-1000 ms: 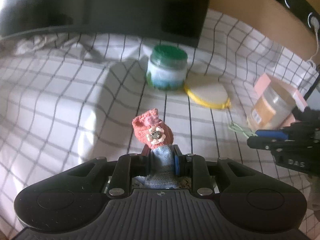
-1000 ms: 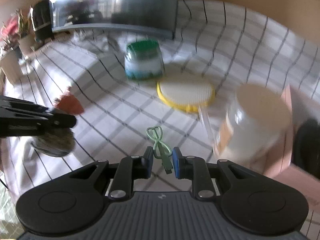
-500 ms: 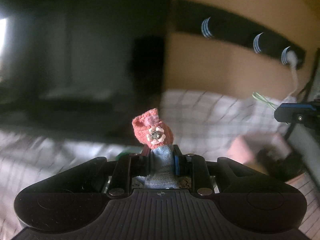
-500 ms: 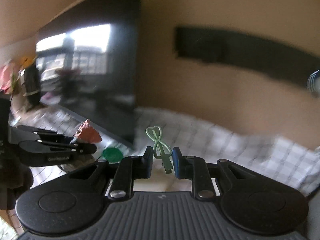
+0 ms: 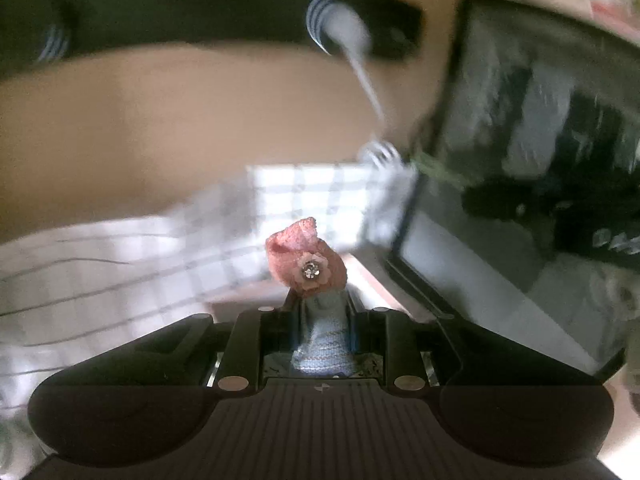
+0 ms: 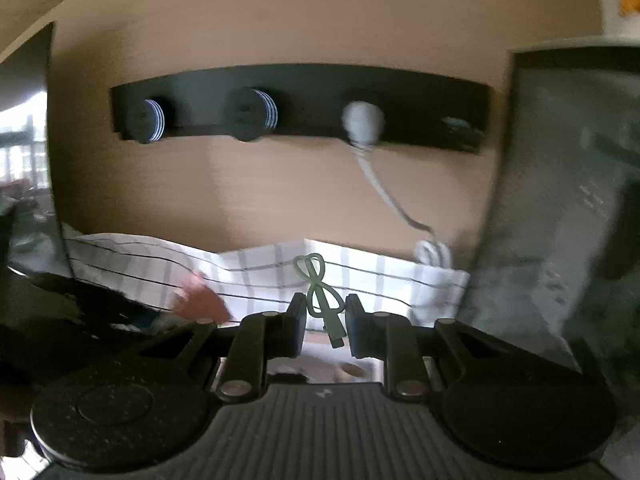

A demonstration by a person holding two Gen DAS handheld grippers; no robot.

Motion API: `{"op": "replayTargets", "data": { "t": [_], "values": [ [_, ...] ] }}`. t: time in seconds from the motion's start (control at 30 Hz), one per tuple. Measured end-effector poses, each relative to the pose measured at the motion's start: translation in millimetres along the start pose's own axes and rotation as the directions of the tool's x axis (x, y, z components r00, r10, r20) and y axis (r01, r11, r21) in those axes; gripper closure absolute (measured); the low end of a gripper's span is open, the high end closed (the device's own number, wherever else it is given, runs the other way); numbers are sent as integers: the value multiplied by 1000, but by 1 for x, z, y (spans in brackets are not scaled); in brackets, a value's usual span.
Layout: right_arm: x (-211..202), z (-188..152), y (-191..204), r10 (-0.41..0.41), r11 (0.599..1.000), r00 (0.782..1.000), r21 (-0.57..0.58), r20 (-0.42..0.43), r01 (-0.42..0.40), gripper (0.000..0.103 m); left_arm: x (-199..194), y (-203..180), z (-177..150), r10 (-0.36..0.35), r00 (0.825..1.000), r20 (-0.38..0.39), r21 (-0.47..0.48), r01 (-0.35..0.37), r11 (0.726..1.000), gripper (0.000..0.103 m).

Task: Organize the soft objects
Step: 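Carry the dress and cable into the pink box and open both tools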

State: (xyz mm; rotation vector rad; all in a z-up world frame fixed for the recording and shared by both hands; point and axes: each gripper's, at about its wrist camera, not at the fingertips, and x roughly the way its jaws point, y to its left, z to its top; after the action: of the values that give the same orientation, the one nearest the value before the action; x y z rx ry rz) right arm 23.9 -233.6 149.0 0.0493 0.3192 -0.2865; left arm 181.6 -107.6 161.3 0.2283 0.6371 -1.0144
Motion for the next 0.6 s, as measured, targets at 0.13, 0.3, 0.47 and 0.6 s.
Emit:
{"op": "replayTargets", "data": {
  "t": [0.13,0.3,0.47,0.6],
  "values": [
    [3,-5,-27,-18,999,1000,39,-13,18,83,59,-5,1,-22,995,-94,-42,18,999,69],
    [7,-13,-43,-23,998,999,64,-34,26,83,98,-15,-22,19,978,-206,13,-16,1000,65],
    [19,-17,-50,-16,993,998,116,-60,23,83,74,6,-19,16,999,-35,-104,-20,994,64],
    [36,-22,-46,41,986,994,166,-105,-23,83,41,30,-8,16,996,88,-222,4,975,65]
  ]
}}
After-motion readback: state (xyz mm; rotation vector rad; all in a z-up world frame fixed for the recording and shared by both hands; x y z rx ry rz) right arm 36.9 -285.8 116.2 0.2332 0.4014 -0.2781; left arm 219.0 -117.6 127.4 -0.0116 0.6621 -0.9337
